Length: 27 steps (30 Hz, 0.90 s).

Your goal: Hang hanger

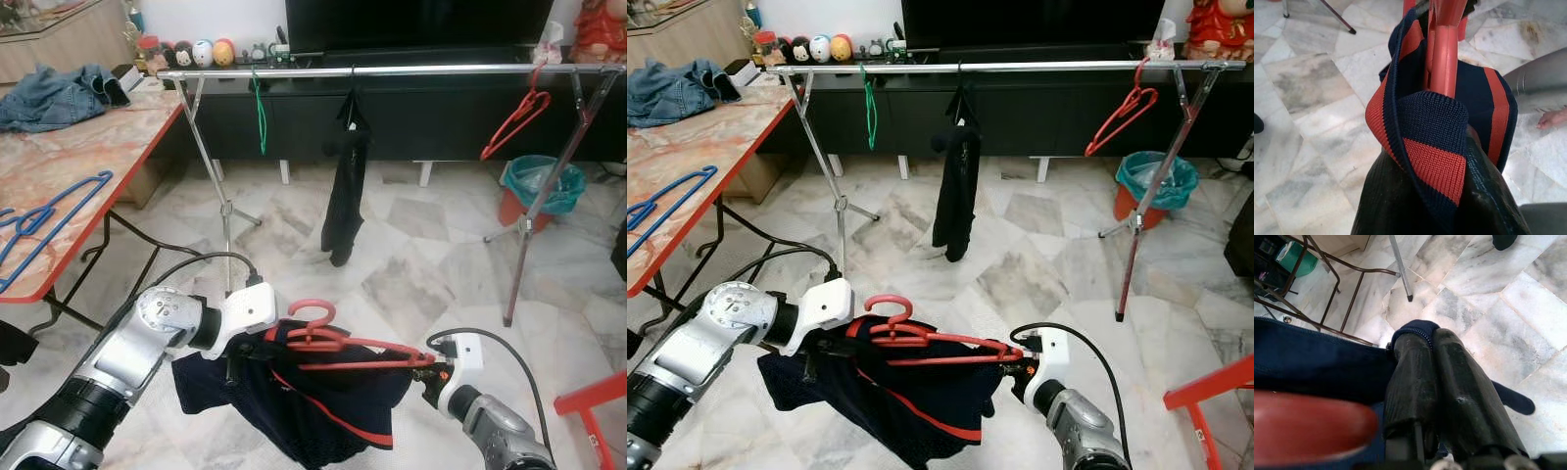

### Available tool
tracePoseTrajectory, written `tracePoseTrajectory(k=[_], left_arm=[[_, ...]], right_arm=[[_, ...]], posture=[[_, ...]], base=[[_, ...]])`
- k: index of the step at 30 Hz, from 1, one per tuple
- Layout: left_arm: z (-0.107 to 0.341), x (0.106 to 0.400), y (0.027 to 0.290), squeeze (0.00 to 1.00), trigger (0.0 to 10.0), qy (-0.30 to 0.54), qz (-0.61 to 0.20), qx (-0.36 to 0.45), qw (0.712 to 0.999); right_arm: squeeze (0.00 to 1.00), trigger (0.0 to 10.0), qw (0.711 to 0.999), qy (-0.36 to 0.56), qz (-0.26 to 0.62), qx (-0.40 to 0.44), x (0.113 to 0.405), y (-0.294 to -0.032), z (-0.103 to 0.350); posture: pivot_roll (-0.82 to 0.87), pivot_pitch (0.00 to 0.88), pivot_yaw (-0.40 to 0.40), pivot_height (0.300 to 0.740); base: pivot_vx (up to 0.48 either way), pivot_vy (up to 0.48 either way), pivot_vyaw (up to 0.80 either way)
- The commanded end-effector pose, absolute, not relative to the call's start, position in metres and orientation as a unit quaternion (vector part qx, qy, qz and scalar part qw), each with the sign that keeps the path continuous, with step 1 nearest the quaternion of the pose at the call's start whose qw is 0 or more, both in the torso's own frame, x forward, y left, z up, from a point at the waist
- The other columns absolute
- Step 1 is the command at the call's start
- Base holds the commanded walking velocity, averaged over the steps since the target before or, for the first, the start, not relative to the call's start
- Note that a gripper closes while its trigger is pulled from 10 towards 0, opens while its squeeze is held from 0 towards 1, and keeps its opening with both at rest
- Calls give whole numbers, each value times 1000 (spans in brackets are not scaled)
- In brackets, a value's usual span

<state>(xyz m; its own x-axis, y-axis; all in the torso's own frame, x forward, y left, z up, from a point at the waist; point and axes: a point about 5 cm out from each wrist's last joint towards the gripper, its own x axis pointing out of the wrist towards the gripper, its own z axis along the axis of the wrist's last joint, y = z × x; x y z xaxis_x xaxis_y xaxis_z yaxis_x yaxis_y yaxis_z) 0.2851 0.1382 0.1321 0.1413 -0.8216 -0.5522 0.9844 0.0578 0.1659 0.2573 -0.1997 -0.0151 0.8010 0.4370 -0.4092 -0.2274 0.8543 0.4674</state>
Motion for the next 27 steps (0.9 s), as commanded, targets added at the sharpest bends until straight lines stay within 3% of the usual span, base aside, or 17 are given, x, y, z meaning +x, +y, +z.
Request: tracePoseTrajectory(k=[1, 15, 20, 27], left_arm=[[135, 284, 148, 0, 10000, 173, -632, 284, 700], [121, 282, 160, 0, 10000, 219, -619, 349, 668], [129, 294, 152, 0, 10000, 177, -590, 325, 718], [133, 298, 152, 0, 10000, 166, -582, 321, 728]], right_arm=[[0, 0, 927, 261, 185, 196, 257, -199, -14], [0, 0, 929, 256, 182, 194, 260, -204, -11], [0, 0, 930, 254, 184, 195, 260, -204, -10], [0, 0, 928, 255, 185, 196, 258, -203, -12]], posture=[[38, 29, 58, 740], [37, 16, 58, 740], [34, 23, 58, 740], [36, 26, 57, 740]], base=[[0, 0, 0], [0, 0, 0], [0, 0, 0], [0, 0, 0]])
